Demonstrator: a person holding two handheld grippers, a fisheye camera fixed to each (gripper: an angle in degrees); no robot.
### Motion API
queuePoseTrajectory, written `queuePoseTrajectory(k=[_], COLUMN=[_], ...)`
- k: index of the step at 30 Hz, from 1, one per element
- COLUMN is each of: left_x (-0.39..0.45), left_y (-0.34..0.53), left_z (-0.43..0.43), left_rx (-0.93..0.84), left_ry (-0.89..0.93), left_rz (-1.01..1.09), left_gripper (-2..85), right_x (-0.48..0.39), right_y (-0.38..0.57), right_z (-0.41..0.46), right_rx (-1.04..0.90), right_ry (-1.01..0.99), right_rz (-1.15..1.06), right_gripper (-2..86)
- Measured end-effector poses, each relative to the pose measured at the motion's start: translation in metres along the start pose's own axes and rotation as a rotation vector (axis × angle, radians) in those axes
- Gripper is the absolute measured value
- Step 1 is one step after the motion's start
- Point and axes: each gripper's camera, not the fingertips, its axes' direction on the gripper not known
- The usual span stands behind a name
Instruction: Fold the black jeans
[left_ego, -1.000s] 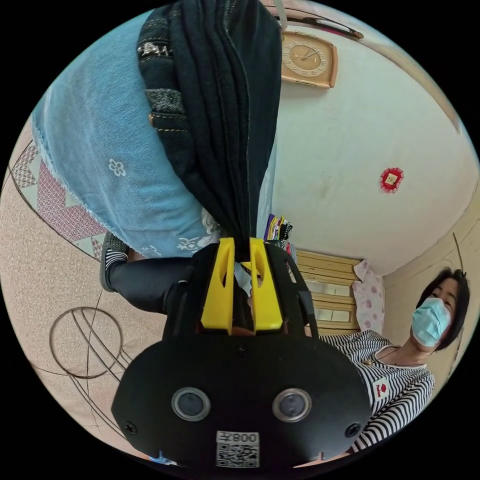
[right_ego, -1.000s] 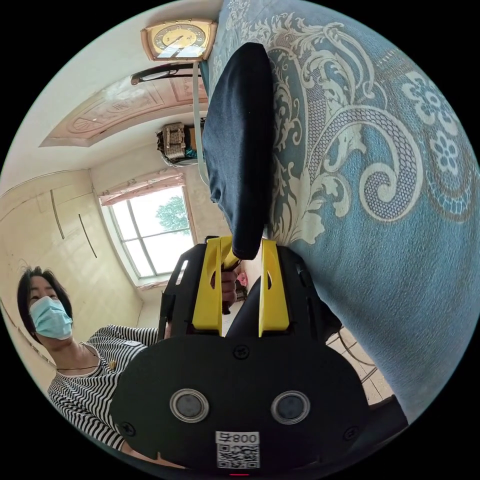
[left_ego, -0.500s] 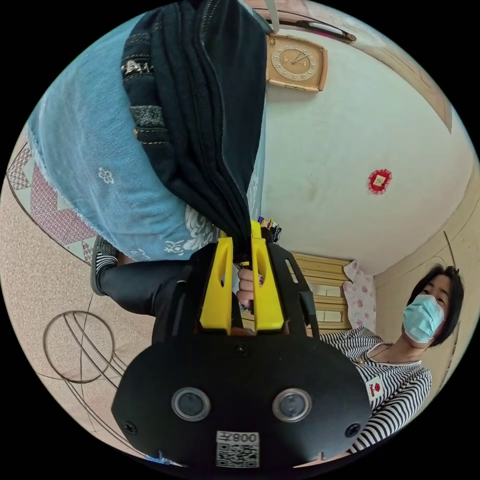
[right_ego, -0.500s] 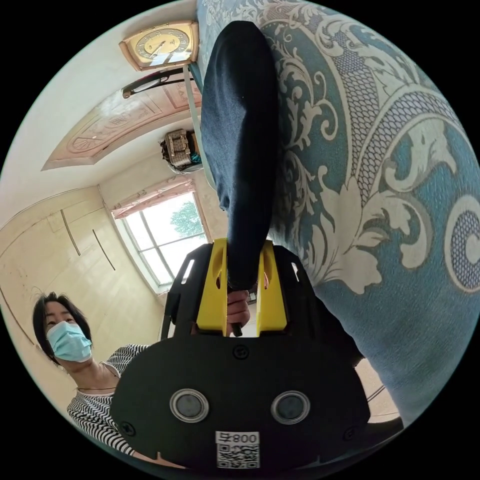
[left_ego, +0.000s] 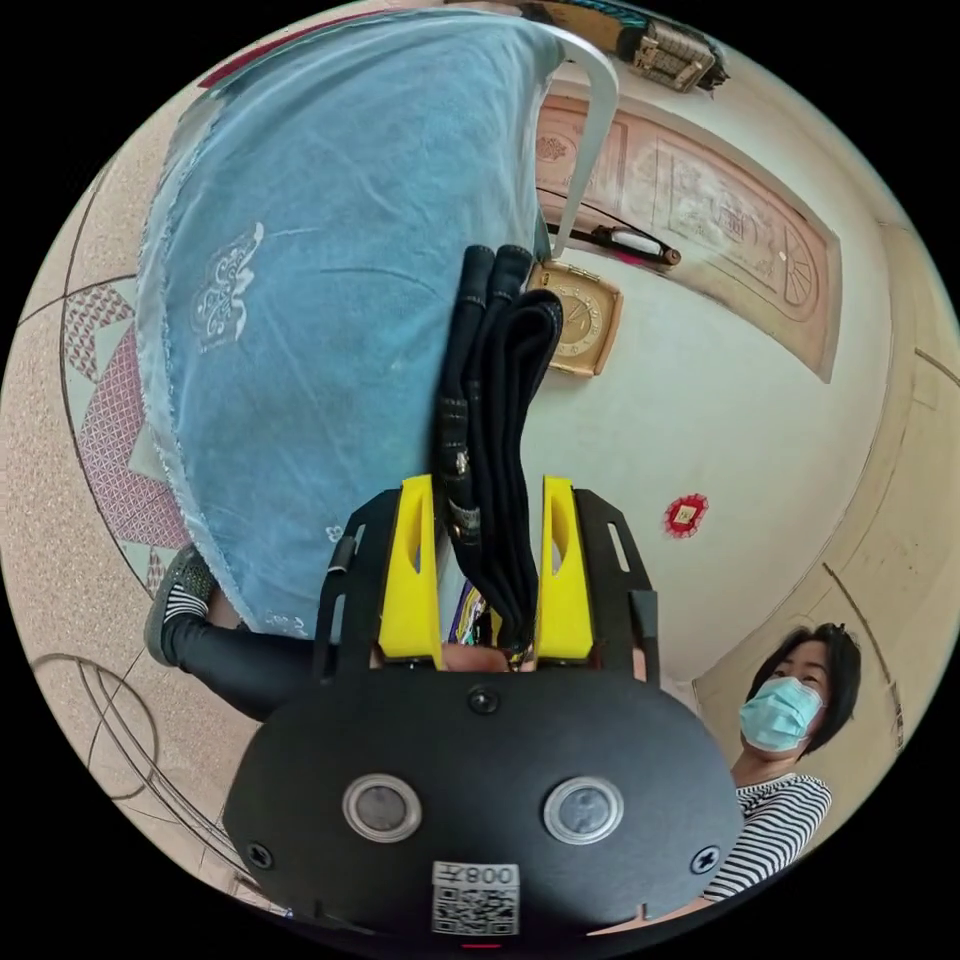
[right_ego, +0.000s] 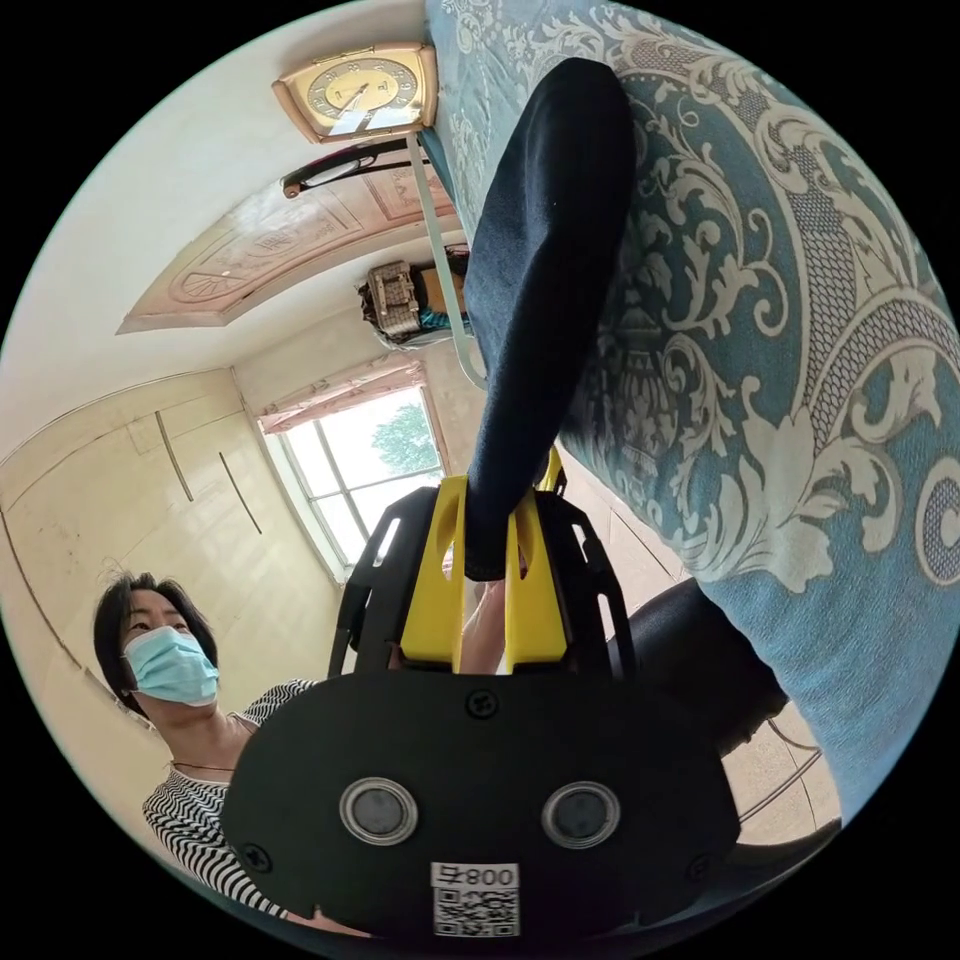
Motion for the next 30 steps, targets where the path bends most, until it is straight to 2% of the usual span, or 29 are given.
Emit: queuePoseTrajectory(k=[7, 15, 21, 30], left_x=[0.020, 0.051, 0.088, 0.153], left_y=[-0.012, -0.009, 0.023, 0.103], left_z=[-0.006, 0.018, 0.036, 0.070], left_rx=[0.101, 0.034, 0.031, -0.024], left_ry=[0.007, -0.101, -0.171, -0.119], left_rz=[0.020, 0.045, 0.092, 0.126], left_gripper=[13.8, 10.3, 7.6, 7.2], right_x=[0.001, 0.014, 0.020, 0.010], right_y=[0.006, 0.022, 0.044, 0.120], right_z=[0.000, 0.004, 0.002, -0.013], right_rx=[0.001, 0.007, 0.029, 0.067], right_ry=[-0.011, -0.014, 0.032, 0.113], right_rz=[-0.013, -0.012, -0.024, -0.105], right_gripper=[5.6, 5.7, 5.5, 5.2])
